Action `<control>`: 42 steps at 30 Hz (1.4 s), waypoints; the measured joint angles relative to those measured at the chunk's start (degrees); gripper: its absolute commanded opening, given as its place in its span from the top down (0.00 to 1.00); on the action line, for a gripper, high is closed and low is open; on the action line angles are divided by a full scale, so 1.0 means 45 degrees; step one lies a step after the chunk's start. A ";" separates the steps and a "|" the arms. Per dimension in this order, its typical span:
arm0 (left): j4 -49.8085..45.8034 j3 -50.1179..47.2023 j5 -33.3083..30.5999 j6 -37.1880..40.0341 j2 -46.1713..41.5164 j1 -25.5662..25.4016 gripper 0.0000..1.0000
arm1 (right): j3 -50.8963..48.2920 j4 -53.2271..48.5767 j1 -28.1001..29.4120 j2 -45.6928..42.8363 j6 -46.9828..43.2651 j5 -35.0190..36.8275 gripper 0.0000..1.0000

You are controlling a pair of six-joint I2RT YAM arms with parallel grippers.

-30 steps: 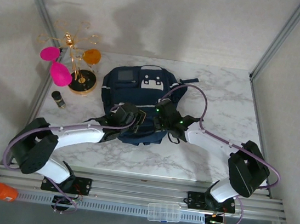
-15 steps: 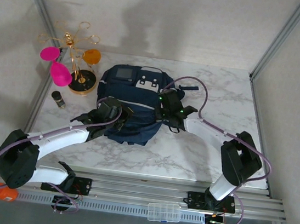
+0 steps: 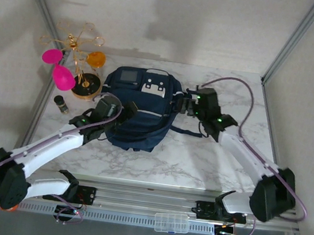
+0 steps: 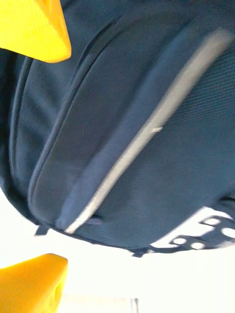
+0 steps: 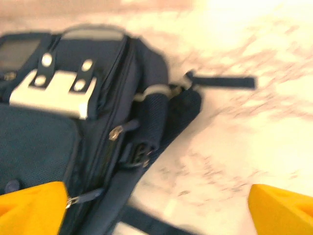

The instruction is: Pack books, pencil case, and school supplies into a backpack

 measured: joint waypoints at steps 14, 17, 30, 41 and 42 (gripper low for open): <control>0.6868 -0.4969 -0.7393 0.8325 -0.1195 0.3876 0.01 | -0.8893 1.0598 -0.6101 0.0151 -0.1088 0.2647 0.01; 1.0263 -0.6873 -0.6353 0.9335 -0.0248 0.4619 0.00 | -0.9802 1.3104 -0.6504 0.0772 -0.1511 0.1583 0.01; 1.9336 -0.8043 -0.2356 1.1448 0.4877 0.5304 0.01 | -1.0545 1.8661 -0.6552 0.2890 -0.3128 -0.2443 0.01; 1.9598 -0.7684 -0.1574 1.1463 0.5270 0.5654 0.01 | -1.0540 1.8870 -0.6552 0.2890 -0.3283 -0.2501 0.01; 1.9598 -0.7684 -0.1549 1.1463 0.5270 0.5654 0.01 | -1.0540 1.8870 -0.6552 0.2890 -0.3283 -0.2501 0.01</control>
